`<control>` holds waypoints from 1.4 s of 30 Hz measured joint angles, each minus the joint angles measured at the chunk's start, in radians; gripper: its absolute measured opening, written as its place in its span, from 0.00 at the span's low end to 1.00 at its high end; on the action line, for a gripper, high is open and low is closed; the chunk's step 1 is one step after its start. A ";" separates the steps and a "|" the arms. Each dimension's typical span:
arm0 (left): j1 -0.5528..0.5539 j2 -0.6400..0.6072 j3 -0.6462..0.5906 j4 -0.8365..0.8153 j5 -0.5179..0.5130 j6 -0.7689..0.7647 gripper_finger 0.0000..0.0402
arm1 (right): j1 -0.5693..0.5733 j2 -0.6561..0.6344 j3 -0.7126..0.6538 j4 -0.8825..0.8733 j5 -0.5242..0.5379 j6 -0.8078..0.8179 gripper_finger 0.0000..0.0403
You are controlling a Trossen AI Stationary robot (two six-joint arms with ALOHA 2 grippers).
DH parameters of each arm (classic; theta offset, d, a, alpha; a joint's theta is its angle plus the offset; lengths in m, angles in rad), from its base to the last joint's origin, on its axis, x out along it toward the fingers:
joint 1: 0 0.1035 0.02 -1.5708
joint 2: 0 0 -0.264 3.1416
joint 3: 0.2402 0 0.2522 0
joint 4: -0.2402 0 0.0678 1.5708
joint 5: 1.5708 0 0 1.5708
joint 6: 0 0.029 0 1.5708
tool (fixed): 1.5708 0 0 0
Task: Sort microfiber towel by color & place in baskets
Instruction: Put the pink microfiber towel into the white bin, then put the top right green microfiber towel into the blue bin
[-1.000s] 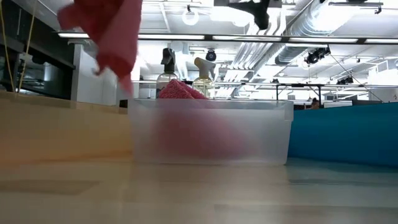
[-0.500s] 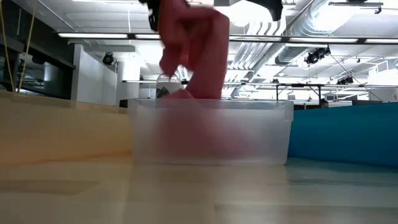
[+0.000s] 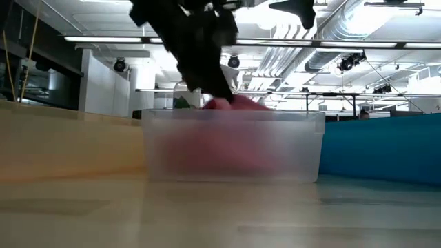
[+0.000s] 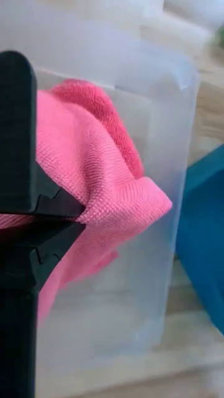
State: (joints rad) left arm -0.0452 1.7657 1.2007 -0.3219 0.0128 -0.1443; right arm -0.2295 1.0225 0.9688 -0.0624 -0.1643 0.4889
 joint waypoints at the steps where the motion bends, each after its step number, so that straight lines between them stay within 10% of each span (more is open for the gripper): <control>1: 0.000 0.021 0.000 0.005 0.001 0.001 0.00 | 0.000 0.000 0.000 0.000 0.000 0.000 0.79; 17: 0.040 0.011 0.080 -0.050 0.001 0.009 0.19 | 0.000 0.000 0.000 -0.008 0.066 0.000 0.79; 26: 0.097 -0.181 0.150 -0.272 0.012 -0.058 0.47 | -0.018 0.012 0.000 -0.409 0.393 0.186 0.79; 32: 0.158 -0.353 0.150 -0.439 0.002 -0.125 0.50 | -0.221 0.149 -0.002 -0.838 0.470 0.327 0.79; 42: 0.218 -0.547 0.150 -0.445 -0.007 -0.198 0.50 | -0.589 0.493 -0.002 -0.800 0.249 0.086 0.79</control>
State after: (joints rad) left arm 0.1725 1.2191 1.3506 -0.7673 0.0056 -0.3419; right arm -0.8187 1.5151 0.9668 -0.8627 0.0850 0.5744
